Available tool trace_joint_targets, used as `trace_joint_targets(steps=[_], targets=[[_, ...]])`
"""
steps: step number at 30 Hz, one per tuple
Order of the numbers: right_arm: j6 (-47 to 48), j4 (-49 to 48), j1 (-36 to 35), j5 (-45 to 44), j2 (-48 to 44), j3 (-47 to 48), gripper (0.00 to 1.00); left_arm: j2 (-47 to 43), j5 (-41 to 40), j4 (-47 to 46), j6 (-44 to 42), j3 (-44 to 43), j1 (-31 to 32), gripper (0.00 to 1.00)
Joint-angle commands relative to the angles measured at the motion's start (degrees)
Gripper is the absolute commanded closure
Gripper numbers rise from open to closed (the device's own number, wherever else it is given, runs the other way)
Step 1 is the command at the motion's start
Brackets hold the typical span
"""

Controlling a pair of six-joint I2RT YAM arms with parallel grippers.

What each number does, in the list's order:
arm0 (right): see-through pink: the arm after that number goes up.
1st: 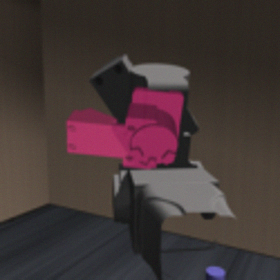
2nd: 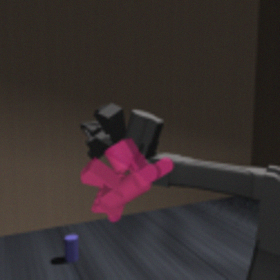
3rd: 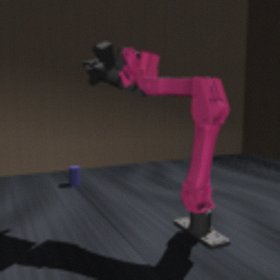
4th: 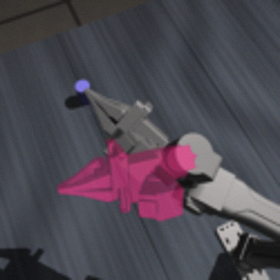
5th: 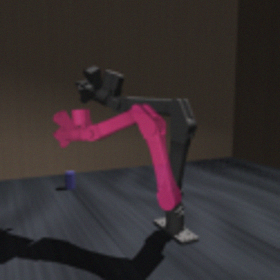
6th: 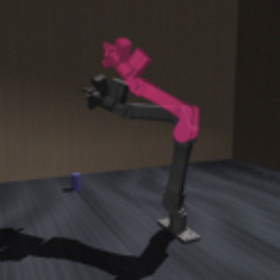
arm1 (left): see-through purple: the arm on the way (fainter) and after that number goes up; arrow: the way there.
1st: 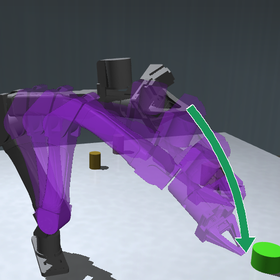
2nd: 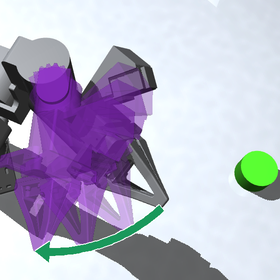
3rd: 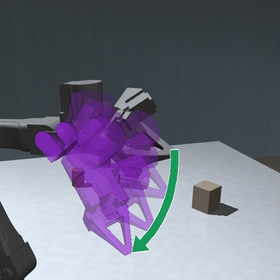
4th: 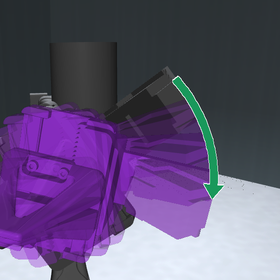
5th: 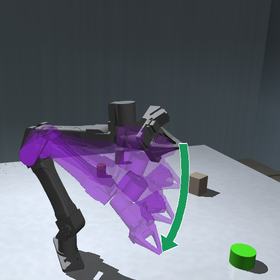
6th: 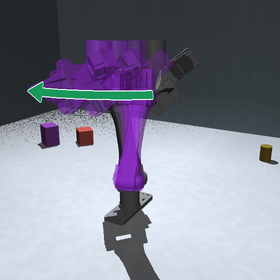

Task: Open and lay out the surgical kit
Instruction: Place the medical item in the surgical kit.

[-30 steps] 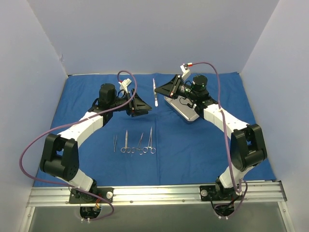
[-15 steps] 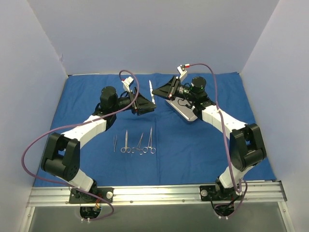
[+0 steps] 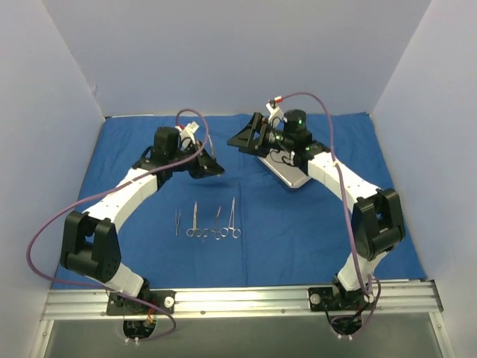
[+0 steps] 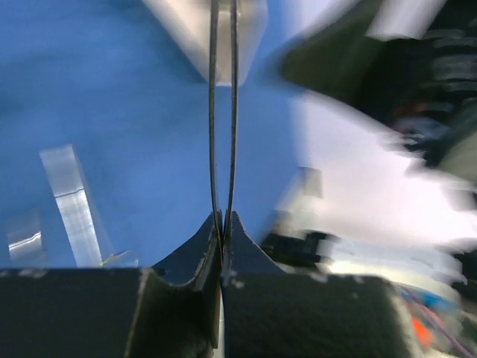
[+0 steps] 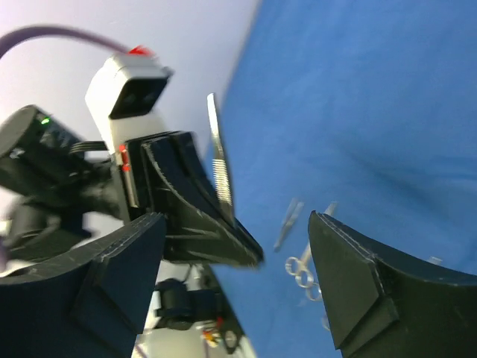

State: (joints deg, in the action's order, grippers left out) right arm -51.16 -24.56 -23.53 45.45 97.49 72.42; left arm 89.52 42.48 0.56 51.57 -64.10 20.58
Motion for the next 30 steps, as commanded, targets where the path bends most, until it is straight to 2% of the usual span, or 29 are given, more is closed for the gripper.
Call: trace_joint_targets(steps=[1,3,5,6,13,17,21,30], targets=[[15.4,22.8,1.3,-8.5,-0.7,9.2,0.21,-5.0,-17.7,40.0,-25.2,-8.0,-1.1,0.98],[16.3,27.7,3.1,-10.6,-0.3,10.5,0.20,-5.3,-28.5,48.3,-28.3,-8.8,-1.1,0.98],[16.7,28.3,4.4,-10.8,-0.6,9.8,0.19,-5.7,-32.1,51.4,-29.5,-8.2,-1.7,0.98],[17.0,28.7,5.2,-10.9,-0.7,9.3,0.19,-5.8,-37.3,54.6,-29.1,-8.1,-1.6,0.98],[17.4,27.7,6.0,-10.9,-3.5,4.4,0.19,-7.5,-50.8,60.8,-24.1,-2.4,-2.4,0.98],[16.3,25.2,6.0,-9.6,-6.6,-0.5,0.18,-4.4,-53.4,64.0,-24.8,-3.9,-3.3,0.98],[17.5,25.1,6.1,-9.3,-9.2,-4.1,0.18,2.8,-55.4,68.0,-26.1,-6.2,-3.4,0.98],[18.5,24.0,8.0,-8.1,-13.3,-7.3,0.18,8.3,-51.1,61.7,-29.6,-6.0,-3.7,0.98]])
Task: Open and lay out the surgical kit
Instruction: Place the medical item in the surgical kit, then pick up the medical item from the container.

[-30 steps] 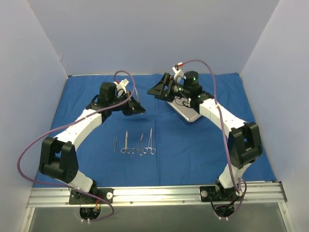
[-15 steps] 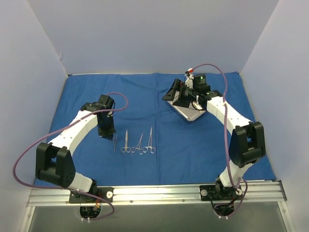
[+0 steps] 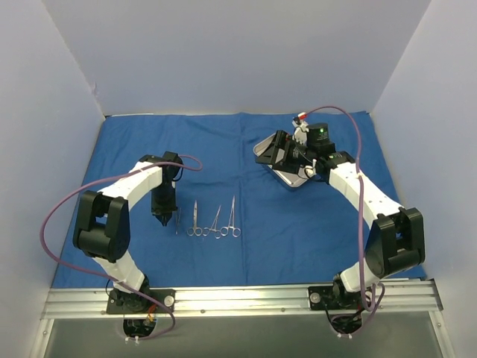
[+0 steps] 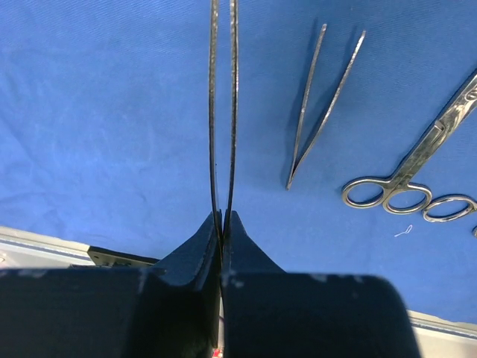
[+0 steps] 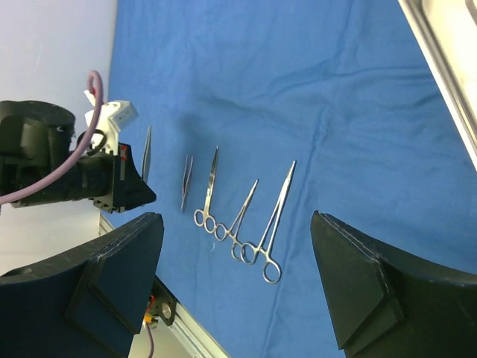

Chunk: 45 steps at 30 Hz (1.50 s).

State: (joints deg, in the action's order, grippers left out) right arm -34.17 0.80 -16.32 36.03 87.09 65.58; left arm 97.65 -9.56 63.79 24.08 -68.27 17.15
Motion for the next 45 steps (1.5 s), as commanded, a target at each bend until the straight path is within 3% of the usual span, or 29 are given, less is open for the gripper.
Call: trace_joint_targets(steps=[1,7,25,28,31,32,34,38,39,40,45], targets=[[1.7,-1.2,1.1,1.4,-3.1,-0.6,0.18,0.2,1.0,-1.6,-2.1,-1.8,-0.3,0.98],[1.4,-1.9,1.6,2.1,-2.4,-0.4,0.18,2.9,3.8,-2.7,-2.9,-0.8,-0.4,0.94],[1.4,-1.4,2.1,1.2,1.7,3.1,0.18,5.8,4.6,-1.3,-3.2,-1.6,-1.7,0.61],[3.5,2.2,2.2,-1.6,4.2,5.5,0.17,3.5,2.4,0.3,-2.3,-3.3,-1.7,0.53],[8.7,10.0,2.1,-11.5,9.0,13.1,0.18,-1.3,1.6,4.5,-0.9,-9.5,-1.6,0.53],[9.8,12.5,2.1,-17.9,10.4,16.6,0.23,-2.6,2.2,5.2,-0.5,-11.3,-1.5,0.52],[13.2,14.1,1.9,-22.6,14.7,19.6,0.33,-5.4,3.7,5.6,0.1,-14.9,-1.1,0.52],[18.9,18.6,1.8,-30.9,22.7,28.8,0.40,-6.9,7.4,0.6,-1.0,-19.8,1.1,0.52],[19.9,19.3,1.9,-34.6,24.2,30.6,0.46,-7.0,7.8,-0.8,-1.9,-19.4,1.6,0.52],[22.5,20.0,1.9,-35.8,27.4,32.3,0.63,-7.1,8.3,-2.0,-2.4,-18.9,2.5,0.53],[27.5,23.6,1.6,-46.6,34.6,38.9,0.67,-5.7,15.5,-8.0,-2.5,-14.2,3.5,0.53]])
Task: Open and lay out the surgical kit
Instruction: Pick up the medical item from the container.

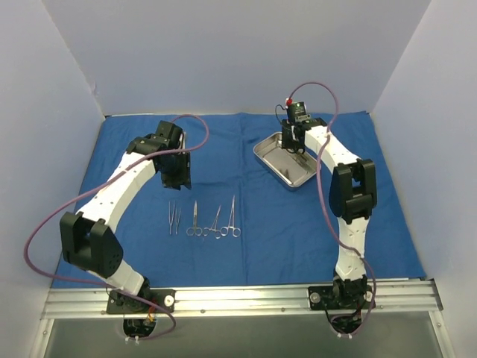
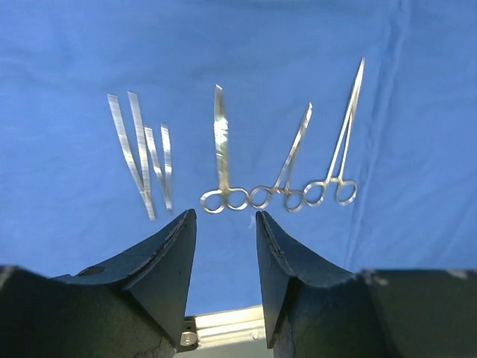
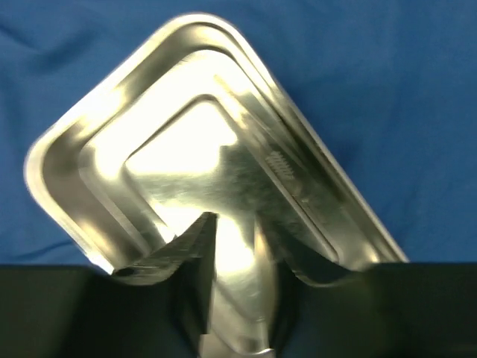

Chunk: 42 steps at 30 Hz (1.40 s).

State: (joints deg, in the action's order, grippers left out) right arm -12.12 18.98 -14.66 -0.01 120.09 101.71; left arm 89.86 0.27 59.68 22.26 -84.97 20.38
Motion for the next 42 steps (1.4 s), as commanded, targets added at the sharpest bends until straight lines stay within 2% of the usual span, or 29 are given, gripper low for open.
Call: trace_joint_targets(steps=[1,3,4,13,19,35,40,42], targets=[[6.0,4.8,-0.1,-13.6,2.2,2.1,0.76,2.4,6.2,-4.5,-0.8,2.9,0.4,0.53],[6.6,1.5,-0.5,-16.7,2.6,0.8,0.96,3.0,6.8,-5.7,-1.8,3.2,0.7,0.54],[6.6,1.0,-0.5,-17.3,3.7,0.5,1.00,3.7,7.3,-5.7,-2.0,2.9,0.6,0.54],[10.4,1.1,-4.4,-29.6,11.1,3.9,1.00,4.9,9.5,-7.0,-3.3,2.4,0.7,0.54],[13.3,-0.4,-5.1,-35.6,12.1,3.2,1.00,3.9,9.7,-7.8,-3.5,4.0,0.6,0.54],[14.4,-1.1,-3.8,-37.8,12.9,4.0,1.00,4.8,11.1,-9.4,-2.7,4.9,0.5,0.54],[14.1,-0.9,-3.3,-37.1,16.0,5.1,1.00,5.1,11.0,-9.6,-3.0,5.0,0.6,0.54],[13.8,-0.1,-3.3,-34.3,17.2,6.1,1.00,5.1,11.0,-9.5,-3.3,5.2,0.6,0.54]])
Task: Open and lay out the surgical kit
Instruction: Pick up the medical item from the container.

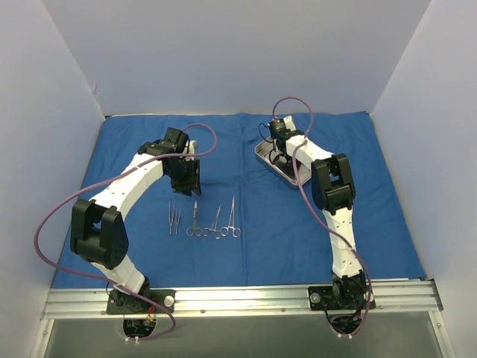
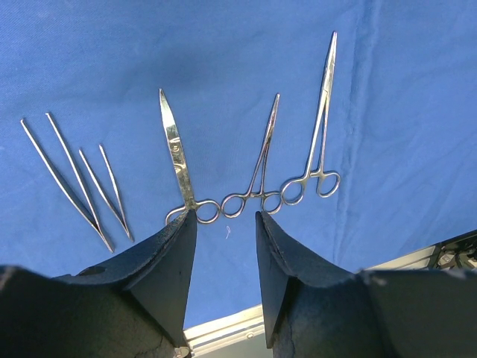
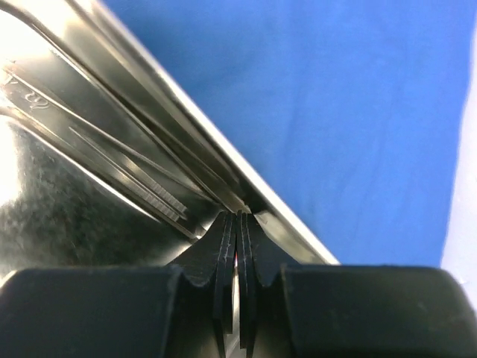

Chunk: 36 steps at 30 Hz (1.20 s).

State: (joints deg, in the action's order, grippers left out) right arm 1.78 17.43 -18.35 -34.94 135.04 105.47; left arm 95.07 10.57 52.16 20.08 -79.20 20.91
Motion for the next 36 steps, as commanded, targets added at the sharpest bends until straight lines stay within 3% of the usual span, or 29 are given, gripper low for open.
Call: trace_joint_targets(steps=[1,7,12,14,19,23,26,30,36], targets=[[-0.4,1.9,0.4,1.7,2.4,2.3,1.00,-0.1,0.6,-1.8,-1.1,-0.6,0.1,0.54],[-4.7,3.2,-2.4,14.4,-4.0,-3.9,1.00,0.1,0.8,-2.0,-1.3,-1.0,0.1,0.54],[-11.6,1.8,-5.0,18.7,-17.5,-10.8,1.00,1.5,0.5,-2.0,-1.4,-2.8,0.2,0.54],[-13.7,3.2,-3.8,19.6,-18.2,-11.0,1.00,2.6,0.6,-1.3,-1.6,-4.2,0.2,0.54],[-12.9,3.8,-2.6,18.9,-16.9,-9.4,0.99,3.3,0.5,0.0,-2.8,-6.2,0.5,0.54],[-12.9,5.2,-0.9,19.8,-13.1,-5.5,0.84,3.5,0.7,0.4,-3.7,-6.5,0.5,0.53],[-12.6,6.6,-0.1,19.6,-10.5,-2.9,0.80,3.6,1.1,0.7,-4.2,-6.3,0.4,0.53],[-11.6,5.2,0.3,18.6,-7.4,-0.8,0.65,3.6,2.0,0.5,-4.8,-5.2,0.0,0.53],[-11.1,3.1,0.9,19.9,-4.4,1.2,0.63,3.0,2.7,-0.3,-5.5,-3.8,-1.0,0.53]])
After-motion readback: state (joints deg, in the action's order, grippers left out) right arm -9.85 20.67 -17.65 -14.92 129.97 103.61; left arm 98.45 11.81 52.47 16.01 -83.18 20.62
